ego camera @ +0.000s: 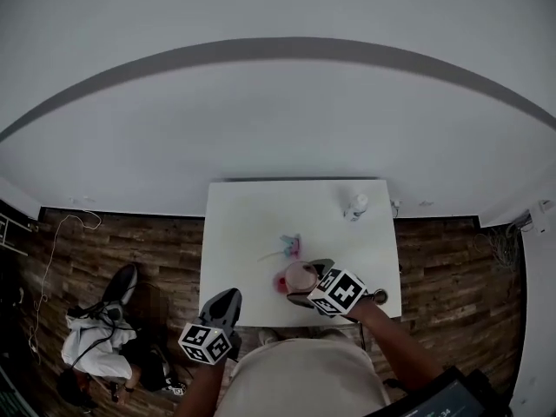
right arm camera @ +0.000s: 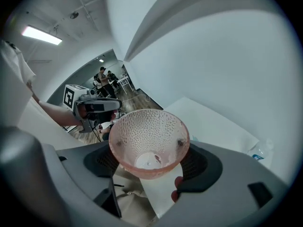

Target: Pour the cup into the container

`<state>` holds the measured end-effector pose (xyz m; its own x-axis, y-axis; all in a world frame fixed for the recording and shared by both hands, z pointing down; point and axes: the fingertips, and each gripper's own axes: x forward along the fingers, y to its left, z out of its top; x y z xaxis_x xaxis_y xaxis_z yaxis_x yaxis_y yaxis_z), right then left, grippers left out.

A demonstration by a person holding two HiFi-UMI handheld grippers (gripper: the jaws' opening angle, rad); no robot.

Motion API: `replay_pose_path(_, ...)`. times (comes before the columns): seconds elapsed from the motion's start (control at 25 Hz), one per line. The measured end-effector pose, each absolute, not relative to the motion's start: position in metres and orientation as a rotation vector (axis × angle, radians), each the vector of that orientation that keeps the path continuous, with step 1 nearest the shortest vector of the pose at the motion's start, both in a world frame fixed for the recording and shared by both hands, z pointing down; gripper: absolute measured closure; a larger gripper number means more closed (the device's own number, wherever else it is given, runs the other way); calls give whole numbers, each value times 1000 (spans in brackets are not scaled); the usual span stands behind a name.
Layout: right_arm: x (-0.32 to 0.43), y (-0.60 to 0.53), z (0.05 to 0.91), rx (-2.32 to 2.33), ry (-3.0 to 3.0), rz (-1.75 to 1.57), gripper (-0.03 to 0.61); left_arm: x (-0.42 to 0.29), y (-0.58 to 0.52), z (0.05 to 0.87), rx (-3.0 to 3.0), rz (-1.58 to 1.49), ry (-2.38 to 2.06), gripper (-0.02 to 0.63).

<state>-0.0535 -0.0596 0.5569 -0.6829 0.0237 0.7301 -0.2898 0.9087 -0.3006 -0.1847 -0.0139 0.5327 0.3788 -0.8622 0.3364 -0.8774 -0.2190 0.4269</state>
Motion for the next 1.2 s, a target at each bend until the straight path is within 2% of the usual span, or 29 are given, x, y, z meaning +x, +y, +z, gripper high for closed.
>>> replay_pose_path(0.6, -4, -76, 474, 327, -2568, 311, 201, -123, -30, 473, 2222, 8, -1604, 601)
replay_pose_path(1.2, 61, -85, 465, 409, -2631, 247, 201, -82, -36, 465, 2207, -10, -1698, 601)
